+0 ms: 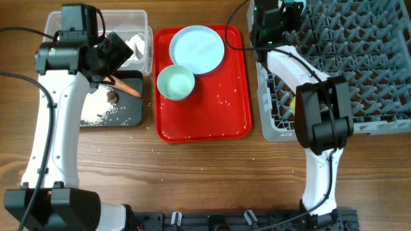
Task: Sort waste into correct bins and load items into the dishwasher rack
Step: 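Reach the right gripper to the light-green bowl and grasp it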
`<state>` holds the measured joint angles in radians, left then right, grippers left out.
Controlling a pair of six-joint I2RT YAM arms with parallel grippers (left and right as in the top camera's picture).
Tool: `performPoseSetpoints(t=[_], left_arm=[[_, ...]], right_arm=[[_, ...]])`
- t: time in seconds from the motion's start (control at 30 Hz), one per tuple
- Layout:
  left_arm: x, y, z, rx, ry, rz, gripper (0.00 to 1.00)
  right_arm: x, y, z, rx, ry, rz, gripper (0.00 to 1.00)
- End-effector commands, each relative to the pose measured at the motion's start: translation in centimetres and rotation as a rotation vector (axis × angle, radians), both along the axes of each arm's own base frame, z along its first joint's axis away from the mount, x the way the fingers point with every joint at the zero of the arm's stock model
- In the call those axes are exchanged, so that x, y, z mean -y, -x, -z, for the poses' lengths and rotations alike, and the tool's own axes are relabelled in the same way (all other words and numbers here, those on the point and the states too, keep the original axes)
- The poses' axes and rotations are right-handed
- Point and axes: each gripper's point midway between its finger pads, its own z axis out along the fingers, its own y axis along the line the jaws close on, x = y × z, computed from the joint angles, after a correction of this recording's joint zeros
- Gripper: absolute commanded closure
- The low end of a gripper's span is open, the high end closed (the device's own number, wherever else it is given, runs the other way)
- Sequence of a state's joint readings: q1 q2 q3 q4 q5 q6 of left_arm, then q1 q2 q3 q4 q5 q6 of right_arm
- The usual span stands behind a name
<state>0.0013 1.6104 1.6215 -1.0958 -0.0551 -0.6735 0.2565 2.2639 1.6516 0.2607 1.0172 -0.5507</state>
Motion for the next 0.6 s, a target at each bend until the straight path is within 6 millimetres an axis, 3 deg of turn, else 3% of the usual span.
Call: performPoseSetpoints(t=[0.0, 0.2, 0.3, 0.33, 0.43, 0.47, 0.53, 0.57], left_arm=[[-0.2, -0.1, 0.0, 0.001, -0.013, 0.009, 0.00], [-0.2, -0.1, 0.0, 0.001, -0.013, 0.009, 0.00], [-0.2, -0.1, 0.0, 0.001, -0.013, 0.009, 0.00], [-0.2, -0.1, 0.0, 0.001, -0.013, 0.009, 0.00], [-0.2, -0.1, 0.0, 0.001, -0.013, 0.009, 0.00], [-0.2, -0.1, 0.0, 0.001, -0.013, 0.009, 0.00], [-0.2, -0.1, 0.0, 0.001, -0.013, 0.009, 0.00], [-0.2, -0.1, 0.0, 0.001, -0.013, 0.009, 0.00]], right_arm=[[-0.5, -0.1, 2.1, -0.042, 0.005, -0.008, 0.96], [-3.1, 0.7, 2.3, -0.075, 0.042, -0.016, 0.95], [-4.3, 1.4, 2.4, -0.092, 0.065, -0.011, 0.74], [-4.8, 1.5, 2.5, -0.100, 0.068, -0.019, 0.59], [-6.4, 1.8, 2.5, -0.100, 0.071, -0.043, 0.41], [-6.8, 1.8, 2.5, -0.099, 0.071, -0.050, 0.32], [-7.3, 2.2, 2.3, -0.094, 0.083, -0.038, 0.00], [-7.3, 2.6, 2.0, -0.090, 0.095, -0.016, 0.00]])
